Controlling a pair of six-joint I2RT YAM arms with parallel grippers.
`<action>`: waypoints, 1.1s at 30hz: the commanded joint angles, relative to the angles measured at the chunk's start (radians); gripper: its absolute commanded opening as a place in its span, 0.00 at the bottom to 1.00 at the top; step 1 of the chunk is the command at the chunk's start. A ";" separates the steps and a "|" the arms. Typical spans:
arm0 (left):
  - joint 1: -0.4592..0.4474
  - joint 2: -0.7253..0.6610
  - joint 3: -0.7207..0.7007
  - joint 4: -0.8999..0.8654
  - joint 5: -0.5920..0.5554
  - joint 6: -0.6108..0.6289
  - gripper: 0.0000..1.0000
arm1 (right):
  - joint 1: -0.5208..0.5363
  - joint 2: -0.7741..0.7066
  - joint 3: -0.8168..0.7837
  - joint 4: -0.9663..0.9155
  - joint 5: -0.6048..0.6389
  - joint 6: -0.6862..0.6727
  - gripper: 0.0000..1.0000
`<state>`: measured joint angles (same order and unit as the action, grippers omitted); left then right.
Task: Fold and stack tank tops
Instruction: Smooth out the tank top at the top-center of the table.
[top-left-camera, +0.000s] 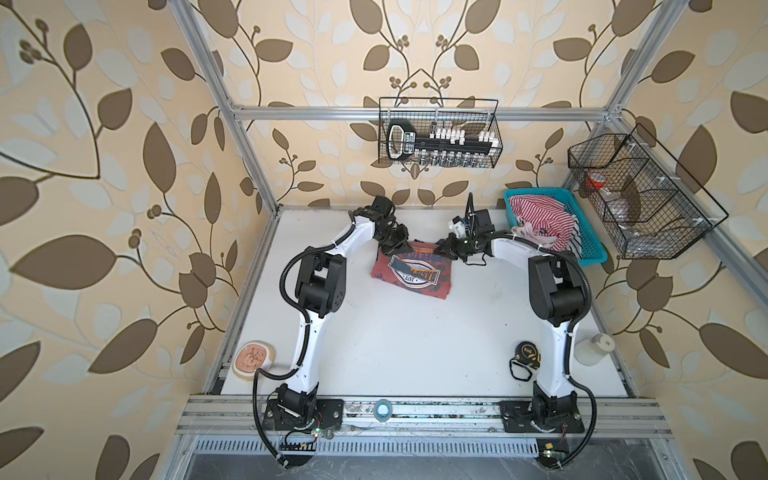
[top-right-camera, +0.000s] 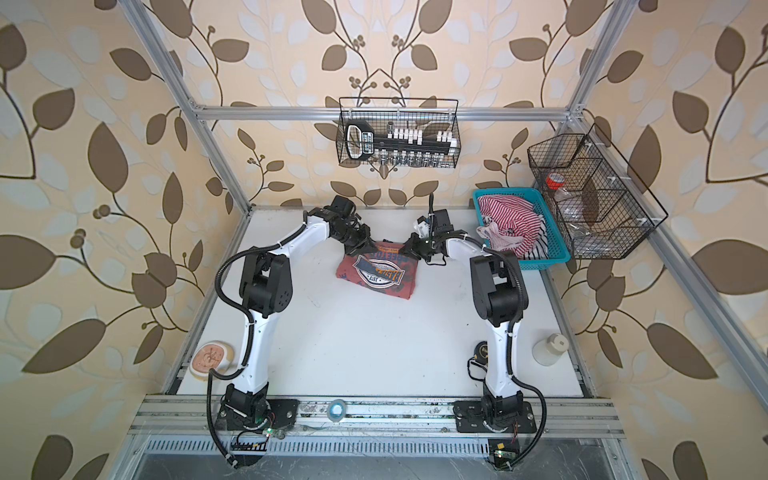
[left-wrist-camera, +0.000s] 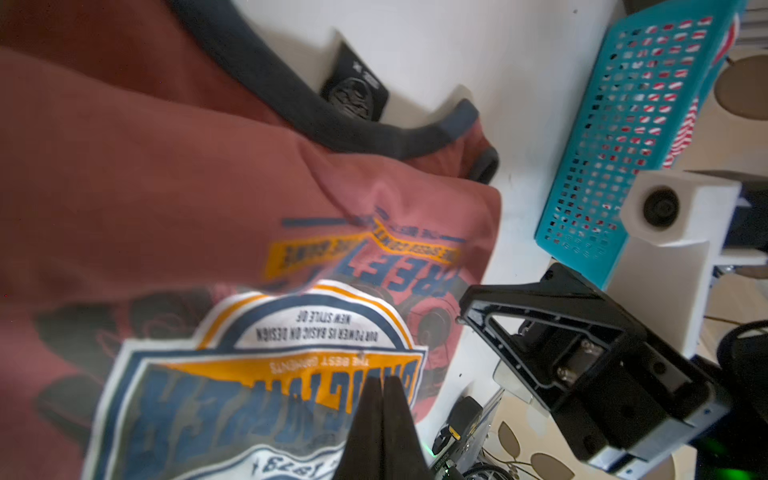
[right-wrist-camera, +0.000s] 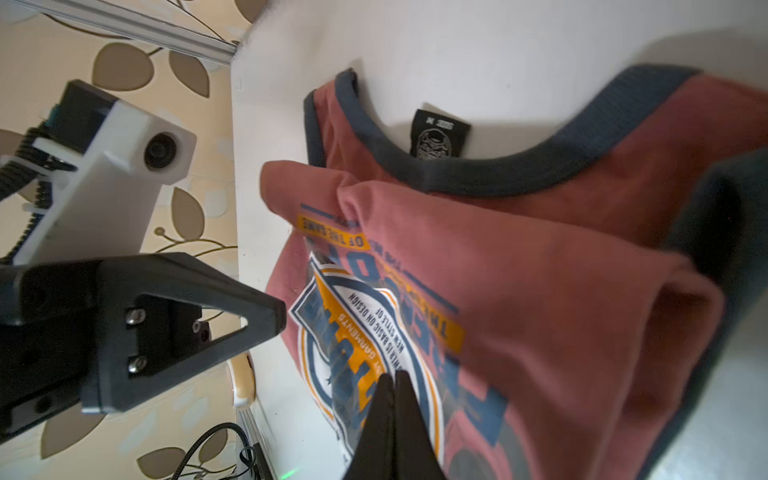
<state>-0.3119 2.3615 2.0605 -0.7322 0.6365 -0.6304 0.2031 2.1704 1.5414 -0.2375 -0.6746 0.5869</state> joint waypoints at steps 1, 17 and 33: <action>0.031 0.060 0.102 -0.019 0.000 0.028 0.00 | -0.017 0.053 0.041 0.052 -0.039 0.038 0.00; 0.138 0.273 0.234 0.267 0.111 -0.173 0.00 | -0.082 0.210 0.137 0.099 -0.056 0.108 0.00; 0.179 -0.024 0.174 0.127 0.080 0.045 0.52 | -0.090 -0.005 -0.044 0.151 -0.028 0.084 0.03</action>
<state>-0.1551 2.5237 2.2406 -0.5060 0.7582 -0.7380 0.1173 2.2635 1.5455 -0.1104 -0.7174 0.6868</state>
